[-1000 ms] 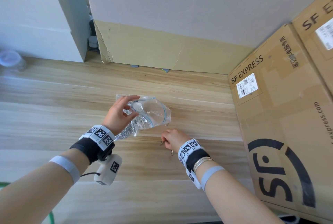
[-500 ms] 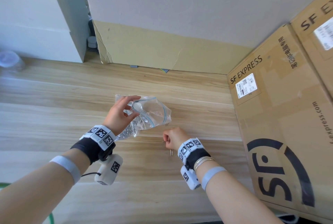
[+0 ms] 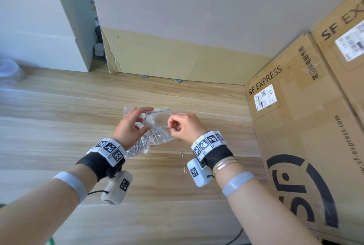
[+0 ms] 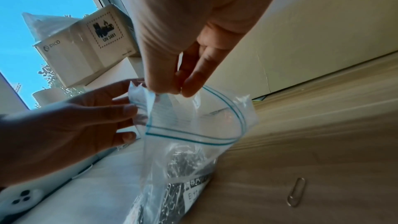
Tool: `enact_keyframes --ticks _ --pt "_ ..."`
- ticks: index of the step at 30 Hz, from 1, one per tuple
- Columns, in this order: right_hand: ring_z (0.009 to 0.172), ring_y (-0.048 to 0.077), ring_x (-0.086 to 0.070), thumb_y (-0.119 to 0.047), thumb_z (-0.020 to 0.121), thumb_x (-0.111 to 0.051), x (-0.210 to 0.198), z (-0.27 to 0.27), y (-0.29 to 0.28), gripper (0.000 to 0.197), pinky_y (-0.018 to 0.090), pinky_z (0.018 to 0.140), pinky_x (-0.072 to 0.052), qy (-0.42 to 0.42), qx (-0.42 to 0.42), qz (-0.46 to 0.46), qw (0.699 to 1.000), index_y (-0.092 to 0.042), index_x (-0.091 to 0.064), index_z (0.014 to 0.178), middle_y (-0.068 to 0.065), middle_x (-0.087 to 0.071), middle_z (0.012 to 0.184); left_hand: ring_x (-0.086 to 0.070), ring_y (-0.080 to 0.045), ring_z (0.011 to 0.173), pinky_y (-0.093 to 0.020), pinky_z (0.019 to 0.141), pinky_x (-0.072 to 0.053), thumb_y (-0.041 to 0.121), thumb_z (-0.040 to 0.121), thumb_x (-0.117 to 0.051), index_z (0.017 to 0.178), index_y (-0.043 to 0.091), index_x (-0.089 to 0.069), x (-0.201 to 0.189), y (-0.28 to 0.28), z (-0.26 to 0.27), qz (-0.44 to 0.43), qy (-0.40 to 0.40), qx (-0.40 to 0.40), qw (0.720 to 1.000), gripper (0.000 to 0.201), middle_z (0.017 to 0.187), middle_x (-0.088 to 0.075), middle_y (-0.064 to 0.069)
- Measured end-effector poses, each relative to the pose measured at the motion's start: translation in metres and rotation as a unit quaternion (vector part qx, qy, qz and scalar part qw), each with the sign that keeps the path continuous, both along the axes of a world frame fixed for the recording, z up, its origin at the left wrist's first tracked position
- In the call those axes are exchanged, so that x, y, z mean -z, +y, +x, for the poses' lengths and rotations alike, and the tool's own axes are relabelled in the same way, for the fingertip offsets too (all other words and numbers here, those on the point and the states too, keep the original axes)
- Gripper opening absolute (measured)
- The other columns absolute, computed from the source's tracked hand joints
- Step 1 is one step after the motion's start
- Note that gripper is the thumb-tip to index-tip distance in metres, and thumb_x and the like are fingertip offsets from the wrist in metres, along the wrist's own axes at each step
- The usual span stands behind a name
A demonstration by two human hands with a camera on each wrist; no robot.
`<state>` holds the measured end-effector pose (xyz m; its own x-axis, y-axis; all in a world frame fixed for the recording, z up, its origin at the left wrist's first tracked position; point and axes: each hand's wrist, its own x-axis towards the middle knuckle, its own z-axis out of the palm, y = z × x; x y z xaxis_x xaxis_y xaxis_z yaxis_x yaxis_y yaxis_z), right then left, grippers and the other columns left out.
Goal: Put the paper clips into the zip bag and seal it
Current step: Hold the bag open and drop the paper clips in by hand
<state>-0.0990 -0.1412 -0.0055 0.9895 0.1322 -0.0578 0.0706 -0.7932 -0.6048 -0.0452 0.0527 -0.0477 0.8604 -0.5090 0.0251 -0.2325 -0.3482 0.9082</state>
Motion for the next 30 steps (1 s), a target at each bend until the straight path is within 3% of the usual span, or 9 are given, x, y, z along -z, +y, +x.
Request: enact_keyframes --ticks 2,5,9,11,13,17,19,24,30 --pt "0.063 0.018 -0.060 0.005 0.068 -0.062 0.006 0.005 0.005 0.014 0.030 0.066 -0.053 0.007 0.011 0.006 1.000 -0.008 -0.067 0.073 0.007 -0.067 0.073 -0.051 0.002 0.084 -0.010 0.066 -0.046 0.005 0.075 -0.070 0.098 0.071 -0.040 -0.001 0.001 0.001 -0.001 0.000 -0.002 1.000 0.076 0.106 -0.046 0.028" --pt "0.073 0.015 -0.064 -0.005 0.077 -0.066 0.006 0.005 0.001 0.009 0.022 0.075 -0.050 0.031 0.044 0.019 0.998 -0.009 -0.072 0.083 0.007 -0.072 0.083 -0.052 0.000 0.085 -0.010 0.066 -0.047 0.005 0.075 -0.070 0.099 0.061 -0.044 0.000 0.002 0.001 0.002 0.004 -0.006 1.000 0.066 0.105 -0.046 0.027" --pt "0.059 0.005 -0.063 -0.007 0.083 -0.060 0.002 -0.004 -0.019 0.013 0.013 0.063 -0.052 0.012 0.152 0.079 0.985 -0.012 -0.071 0.089 0.002 -0.070 0.078 -0.053 -0.005 0.085 -0.011 0.067 -0.044 0.006 0.076 -0.069 0.108 0.046 -0.046 0.002 0.004 0.000 0.007 0.007 -0.010 1.000 0.056 0.107 -0.051 0.015" --pt "0.054 0.002 -0.060 -0.007 0.085 -0.056 0.011 -0.009 -0.031 0.013 0.016 0.059 -0.053 0.011 0.239 0.094 0.966 -0.013 -0.068 0.088 -0.001 -0.066 0.075 -0.053 -0.008 0.085 -0.012 0.070 -0.042 0.005 0.076 -0.069 0.113 0.036 -0.049 0.002 0.005 -0.001 0.008 0.006 -0.017 1.000 0.052 0.109 -0.052 0.008" --pt "0.060 0.010 -0.062 -0.007 0.087 -0.054 0.029 -0.012 -0.043 0.016 0.026 0.067 -0.056 0.045 0.279 0.053 0.958 -0.014 -0.067 0.091 0.002 -0.068 0.082 -0.052 -0.002 0.084 -0.008 0.068 -0.041 0.005 0.076 -0.069 0.115 0.032 -0.050 0.002 0.007 -0.001 0.005 0.008 -0.019 1.000 0.051 0.110 -0.052 0.007" --pt "0.109 0.024 -0.055 -0.007 0.087 -0.055 0.064 -0.018 -0.048 0.032 0.030 0.099 -0.037 0.187 0.158 -0.080 0.966 -0.013 -0.059 0.118 0.009 -0.056 0.125 -0.051 0.001 0.083 -0.006 0.067 -0.042 0.003 0.076 -0.068 0.118 0.024 -0.053 0.002 0.008 -0.002 0.011 0.011 -0.020 1.000 0.049 0.110 -0.052 0.007" --pt "0.122 0.025 -0.045 -0.007 0.086 -0.057 0.073 -0.018 -0.043 0.039 0.024 0.104 -0.025 0.205 0.103 -0.097 0.968 -0.009 -0.053 0.124 0.010 -0.049 0.133 -0.051 0.001 0.083 -0.006 0.067 -0.042 0.003 0.076 -0.068 0.118 0.023 -0.053 0.002 0.008 -0.002 0.012 0.013 -0.022 1.000 0.049 0.110 -0.051 0.006" --pt "0.124 0.021 -0.043 -0.005 0.085 -0.057 0.083 -0.034 -0.036 0.039 0.015 0.101 -0.021 0.212 0.061 -0.093 0.971 -0.005 -0.052 0.124 0.008 -0.048 0.135 -0.050 0.000 0.082 -0.003 0.066 -0.042 0.002 0.076 -0.068 0.118 0.022 -0.054 0.003 0.006 -0.003 0.013 0.010 -0.021 1.000 0.048 0.109 -0.051 0.005" --pt "0.117 0.024 -0.048 -0.022 0.078 -0.068 0.083 -0.066 -0.039 0.047 0.029 0.102 -0.035 0.199 -0.018 -0.116 0.973 -0.012 -0.056 0.122 0.010 -0.056 0.125 -0.050 0.001 0.083 -0.005 0.066 -0.043 0.003 0.076 -0.068 0.116 0.027 -0.053 0.005 0.000 -0.004 0.002 0.018 -0.018 1.000 0.049 0.109 -0.051 0.007"
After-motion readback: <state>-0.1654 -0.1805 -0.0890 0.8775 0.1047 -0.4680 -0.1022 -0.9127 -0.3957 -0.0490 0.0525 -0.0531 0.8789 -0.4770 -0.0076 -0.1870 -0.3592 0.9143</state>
